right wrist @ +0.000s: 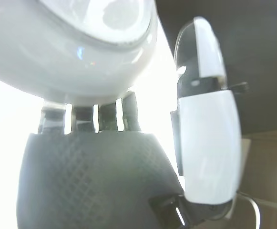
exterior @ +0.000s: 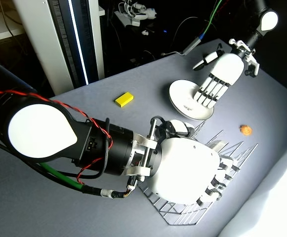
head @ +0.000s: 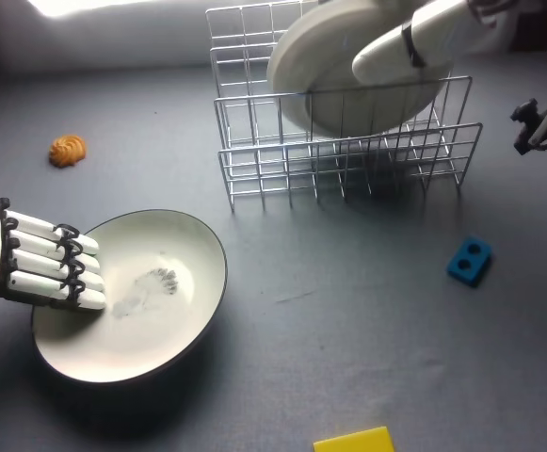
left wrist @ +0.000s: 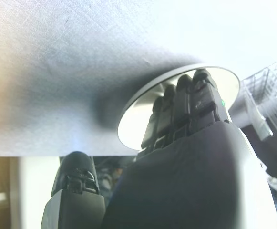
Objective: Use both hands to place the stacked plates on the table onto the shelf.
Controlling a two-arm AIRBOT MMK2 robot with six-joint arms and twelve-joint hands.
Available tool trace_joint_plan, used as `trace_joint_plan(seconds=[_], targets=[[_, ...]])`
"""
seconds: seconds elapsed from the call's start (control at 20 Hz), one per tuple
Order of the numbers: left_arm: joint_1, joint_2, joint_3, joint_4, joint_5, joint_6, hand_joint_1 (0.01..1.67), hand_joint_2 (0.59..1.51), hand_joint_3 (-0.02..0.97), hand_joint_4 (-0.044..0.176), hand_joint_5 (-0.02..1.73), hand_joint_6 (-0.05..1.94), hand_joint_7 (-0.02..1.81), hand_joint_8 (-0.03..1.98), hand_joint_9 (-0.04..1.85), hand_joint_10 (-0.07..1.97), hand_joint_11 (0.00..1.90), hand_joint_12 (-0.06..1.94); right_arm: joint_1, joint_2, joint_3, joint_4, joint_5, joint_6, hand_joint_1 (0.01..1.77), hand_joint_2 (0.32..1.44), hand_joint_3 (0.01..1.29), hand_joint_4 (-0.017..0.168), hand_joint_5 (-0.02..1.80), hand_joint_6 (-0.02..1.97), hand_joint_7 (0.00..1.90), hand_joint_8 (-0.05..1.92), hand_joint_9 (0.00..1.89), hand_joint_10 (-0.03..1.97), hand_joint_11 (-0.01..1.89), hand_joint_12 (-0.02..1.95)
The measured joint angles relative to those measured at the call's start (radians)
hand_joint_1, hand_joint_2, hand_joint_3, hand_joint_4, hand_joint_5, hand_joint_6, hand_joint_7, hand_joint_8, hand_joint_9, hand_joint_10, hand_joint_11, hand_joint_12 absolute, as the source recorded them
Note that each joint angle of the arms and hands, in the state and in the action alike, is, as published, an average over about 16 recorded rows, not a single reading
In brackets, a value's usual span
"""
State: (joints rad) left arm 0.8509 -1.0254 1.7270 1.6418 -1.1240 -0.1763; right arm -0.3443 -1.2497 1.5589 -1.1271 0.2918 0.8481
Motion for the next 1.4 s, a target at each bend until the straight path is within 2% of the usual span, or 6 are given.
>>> trace_joint_plan(seconds=[0.35, 0.65, 0.8, 1.0, 1.2, 1.4], targets=[[-0.029, -0.005, 0.014, 0.012, -0.018, -0.014, 0.02, 1.151, 0.011, -0.004, 0.06, 0.01, 0.05, 0.00, 0.05, 0.01, 0.02, 0.05, 0.056, 0.032, -0.049, -0.091, 0.000, -0.017, 0.91, 1.01, 0.01, -0.004, 0.14, 0.01, 0.16, 0.00, 0.18, 0.02, 0.03, 0.46], [-0.077, -0.001, 0.028, 0.029, -0.033, -0.019, 0.02, 1.151, 0.010, 0.000, 0.07, 0.02, 0.06, 0.01, 0.05, 0.01, 0.02, 0.10, 0.123, 0.074, -0.169, -0.183, -0.003, -0.160, 0.97, 0.98, 0.01, -0.004, 0.03, 0.02, 0.03, 0.00, 0.04, 0.02, 0.01, 0.09], [-0.098, 0.003, 0.034, 0.034, -0.037, -0.020, 0.02, 1.149, 0.010, 0.001, 0.08, 0.02, 0.07, 0.01, 0.05, 0.01, 0.02, 0.13, 0.141, 0.090, -0.251, -0.174, -0.008, -0.321, 1.04, 0.96, 0.01, -0.002, 0.02, 0.02, 0.01, 0.00, 0.02, 0.02, 0.01, 0.01], [-0.108, 0.007, 0.042, 0.041, -0.037, -0.020, 0.02, 1.146, 0.010, 0.003, 0.07, 0.02, 0.06, 0.01, 0.05, 0.00, 0.02, 0.13, 0.135, 0.102, -0.362, -0.082, -0.015, -0.620, 1.15, 0.94, 0.01, 0.001, 0.02, 0.02, 0.01, 0.00, 0.02, 0.02, 0.02, 0.01], [-0.105, 0.007, 0.049, 0.039, -0.034, -0.020, 0.02, 1.144, 0.010, 0.002, 0.07, 0.02, 0.06, 0.01, 0.04, 0.00, 0.01, 0.11, 0.091, 0.097, -0.455, 0.061, -0.020, -0.945, 1.23, 0.94, 0.01, 0.003, 0.02, 0.02, 0.01, 0.00, 0.02, 0.02, 0.02, 0.01], [-0.085, 0.002, 0.057, 0.036, -0.029, -0.020, 0.02, 1.141, 0.010, 0.001, 0.07, 0.02, 0.05, 0.01, 0.03, -0.01, 0.02, 0.11, 0.030, 0.080, -0.507, 0.218, -0.014, -1.205, 1.22, 0.95, 0.01, 0.006, 0.02, 0.02, 0.01, 0.00, 0.02, 0.02, 0.02, 0.01]])
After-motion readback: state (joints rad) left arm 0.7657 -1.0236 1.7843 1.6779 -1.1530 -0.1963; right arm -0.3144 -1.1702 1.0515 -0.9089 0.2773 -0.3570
